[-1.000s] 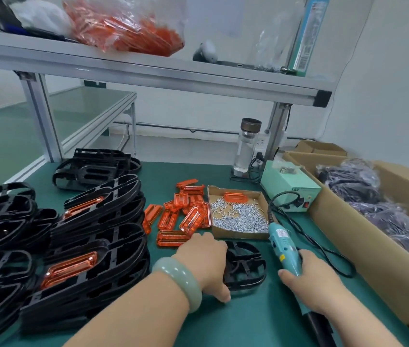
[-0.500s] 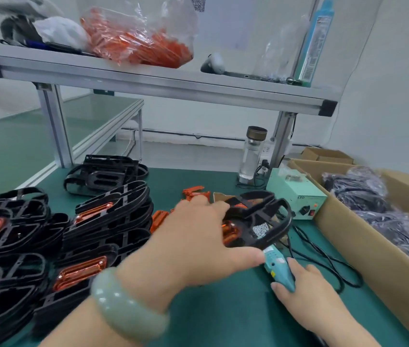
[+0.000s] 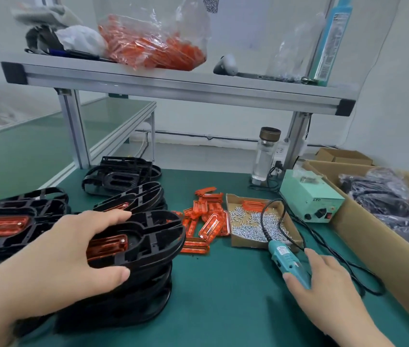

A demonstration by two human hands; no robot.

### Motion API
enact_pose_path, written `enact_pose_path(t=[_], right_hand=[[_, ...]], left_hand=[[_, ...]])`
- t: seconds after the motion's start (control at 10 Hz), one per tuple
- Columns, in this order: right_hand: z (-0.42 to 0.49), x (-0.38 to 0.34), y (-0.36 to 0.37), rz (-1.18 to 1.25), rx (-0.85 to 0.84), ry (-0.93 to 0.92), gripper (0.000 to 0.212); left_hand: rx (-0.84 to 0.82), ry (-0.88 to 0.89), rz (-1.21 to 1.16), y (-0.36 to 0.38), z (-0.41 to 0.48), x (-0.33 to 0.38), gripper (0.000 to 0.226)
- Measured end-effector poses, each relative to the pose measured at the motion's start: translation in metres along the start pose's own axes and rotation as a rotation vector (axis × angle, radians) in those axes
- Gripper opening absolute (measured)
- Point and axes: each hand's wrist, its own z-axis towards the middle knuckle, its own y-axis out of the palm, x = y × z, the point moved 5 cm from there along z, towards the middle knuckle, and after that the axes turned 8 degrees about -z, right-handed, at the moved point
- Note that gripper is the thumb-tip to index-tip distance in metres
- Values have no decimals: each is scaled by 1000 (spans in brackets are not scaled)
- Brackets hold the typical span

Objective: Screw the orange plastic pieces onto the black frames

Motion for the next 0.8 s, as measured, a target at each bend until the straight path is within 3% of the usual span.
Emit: enact_pose_path(t=[0.3,0.6,0.7,0.8], right_hand=[[-8,-16,-15,170,95,-80,60],[-14,-24,-19,276,158,-134,52],[-13,-22,-20,343,169,-149,47],[-14,-15,-35,626,304,-98,34]], left_hand=[[-79,-108,-104,16,1,-27,74],[-29,-128,-100,32,-2,-46,71],[12,-127,-150,26,-3,-43,59],[324,-98,-264,4,-6,-43,39]])
